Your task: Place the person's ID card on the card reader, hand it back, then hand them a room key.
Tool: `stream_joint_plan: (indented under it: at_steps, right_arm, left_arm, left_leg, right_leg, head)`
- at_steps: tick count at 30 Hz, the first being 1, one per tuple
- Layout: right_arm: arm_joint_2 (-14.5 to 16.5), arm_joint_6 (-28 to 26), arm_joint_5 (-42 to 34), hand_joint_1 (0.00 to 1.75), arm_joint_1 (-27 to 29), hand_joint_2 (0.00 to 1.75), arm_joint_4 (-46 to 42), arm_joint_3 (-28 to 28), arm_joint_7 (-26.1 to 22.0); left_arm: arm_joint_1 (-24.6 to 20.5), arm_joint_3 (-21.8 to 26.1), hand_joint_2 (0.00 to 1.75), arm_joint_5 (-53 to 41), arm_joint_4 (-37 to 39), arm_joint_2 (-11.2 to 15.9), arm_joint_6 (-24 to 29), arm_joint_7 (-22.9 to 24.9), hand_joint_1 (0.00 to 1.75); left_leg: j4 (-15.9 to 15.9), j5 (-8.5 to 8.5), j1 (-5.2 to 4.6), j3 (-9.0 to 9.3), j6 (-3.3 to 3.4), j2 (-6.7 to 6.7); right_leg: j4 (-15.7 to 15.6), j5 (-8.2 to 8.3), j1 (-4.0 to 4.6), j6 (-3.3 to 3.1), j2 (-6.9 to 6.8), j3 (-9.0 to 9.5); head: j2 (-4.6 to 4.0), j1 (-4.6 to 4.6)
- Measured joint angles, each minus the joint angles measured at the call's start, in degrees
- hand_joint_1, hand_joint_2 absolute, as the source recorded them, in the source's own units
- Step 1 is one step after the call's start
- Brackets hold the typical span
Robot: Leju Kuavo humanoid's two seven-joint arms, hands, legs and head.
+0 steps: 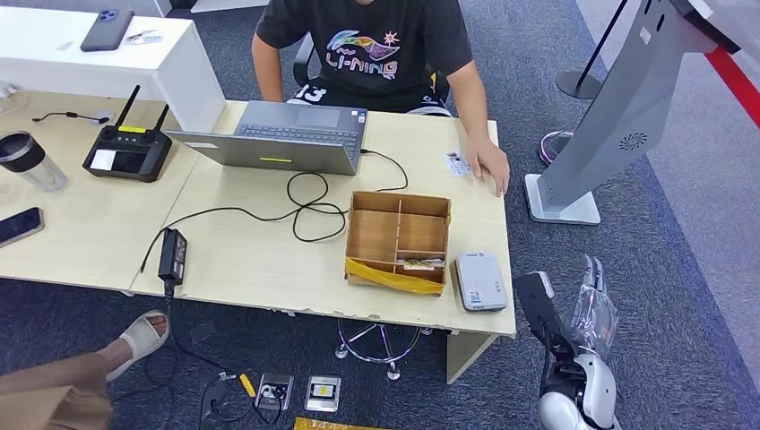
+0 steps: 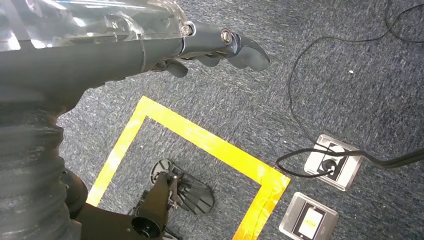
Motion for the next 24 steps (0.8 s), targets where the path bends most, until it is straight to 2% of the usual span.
stream_joint_plan:
  at_steps: [10, 19, 24]
  right_arm:
    - [1.98, 3.18, 3.65, 0.00, -0.49, 1.75, -3.51, 4.19, -2.71]
    - [7.54, 12.06, 8.26, 0.00, -4.35, 1.75, -6.09, 12.73, -7.93]
    - [10.80, 16.56, 9.64, 0.00, -6.77, 1.75, -5.49, 16.57, -9.03]
  left_arm:
    - [-0.21, -0.16, 1.75, -0.46, -0.11, 0.28, -0.30, 3.52, 0.00]
    - [-1.29, -1.67, 1.75, 0.53, -0.33, 0.53, -0.50, 6.12, 0.00]
    - [-1.58, -2.63, 1.75, 1.60, -0.66, 0.60, -0.79, 6.31, 0.00]
  left_leg:
    - [0.00, 0.01, 0.01, 0.00, -0.01, 0.00]
    - [-0.01, 0.09, 0.02, 0.02, -0.08, 0.00]
    - [-0.01, 0.09, 0.02, 0.02, -0.07, 0.00]
  right_leg:
    - [0.00, 0.00, 0.01, 0.00, 0.02, 0.00]
    - [0.03, 0.00, 0.02, 0.00, 0.01, 0.01]
    - [0.04, 0.00, 0.02, 0.00, 0.03, 0.00]
  head:
    - [0.00, 0.00]
    - [0.00, 0.01]
    - [0.00, 0.01]
